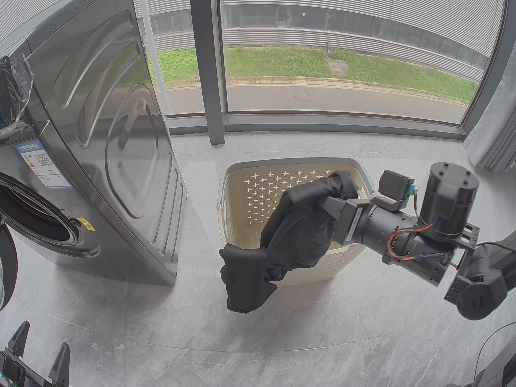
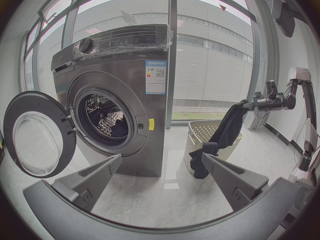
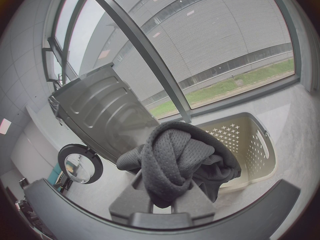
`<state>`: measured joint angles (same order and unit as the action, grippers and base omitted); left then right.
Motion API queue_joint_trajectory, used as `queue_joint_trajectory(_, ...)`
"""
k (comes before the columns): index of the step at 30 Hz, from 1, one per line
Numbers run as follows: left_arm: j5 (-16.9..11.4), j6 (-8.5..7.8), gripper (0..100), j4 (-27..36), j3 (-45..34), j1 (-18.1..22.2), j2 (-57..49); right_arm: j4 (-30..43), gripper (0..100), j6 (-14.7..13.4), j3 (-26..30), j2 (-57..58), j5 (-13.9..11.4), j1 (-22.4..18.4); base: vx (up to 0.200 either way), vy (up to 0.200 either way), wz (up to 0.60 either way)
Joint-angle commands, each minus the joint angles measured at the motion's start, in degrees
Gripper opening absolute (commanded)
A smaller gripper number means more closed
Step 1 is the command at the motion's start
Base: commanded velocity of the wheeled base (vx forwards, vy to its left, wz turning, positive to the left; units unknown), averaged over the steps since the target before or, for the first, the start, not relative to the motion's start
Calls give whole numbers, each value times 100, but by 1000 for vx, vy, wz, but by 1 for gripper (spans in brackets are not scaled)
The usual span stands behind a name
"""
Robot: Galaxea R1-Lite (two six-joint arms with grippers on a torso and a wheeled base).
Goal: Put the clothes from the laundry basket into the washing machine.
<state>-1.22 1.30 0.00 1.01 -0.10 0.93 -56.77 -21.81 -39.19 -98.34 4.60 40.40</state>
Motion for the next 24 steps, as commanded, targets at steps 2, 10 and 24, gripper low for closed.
queue_joint_trajectory(2, -1, 10, 100, 0, -92, 1, -93, -220, 0, 98, 298, 650, -152, 29, 0, 0, 0)
queue_joint_trajectory(10, -1, 10, 100, 0, -92, -8, -84, -800, 0, 713, 790, 1203, -213, -94, 0, 0, 0)
queue_joint_trajectory(24, -1, 10, 100, 0, -92, -8, -84, -783, 0, 994, 861, 1546, -231, -85, -186, 0, 0)
